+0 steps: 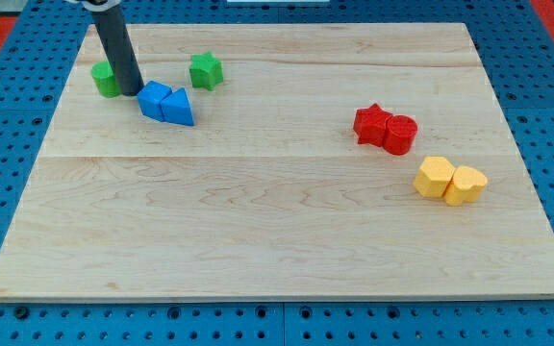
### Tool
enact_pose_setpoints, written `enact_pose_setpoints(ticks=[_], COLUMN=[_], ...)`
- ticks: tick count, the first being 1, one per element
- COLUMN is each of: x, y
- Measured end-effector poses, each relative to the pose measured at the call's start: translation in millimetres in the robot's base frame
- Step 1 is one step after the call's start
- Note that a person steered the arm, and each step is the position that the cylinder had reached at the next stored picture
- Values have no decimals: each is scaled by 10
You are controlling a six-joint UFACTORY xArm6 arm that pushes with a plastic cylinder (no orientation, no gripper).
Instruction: Move the green circle above the blue cube
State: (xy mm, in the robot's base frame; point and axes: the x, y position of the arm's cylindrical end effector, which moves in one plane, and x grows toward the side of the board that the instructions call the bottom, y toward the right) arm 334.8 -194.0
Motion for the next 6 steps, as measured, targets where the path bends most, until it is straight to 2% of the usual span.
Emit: enact_pose_setpoints(ticks=[1,2,3,6], x=[182,233,142,-79], y=[-66,-447,-752,-639])
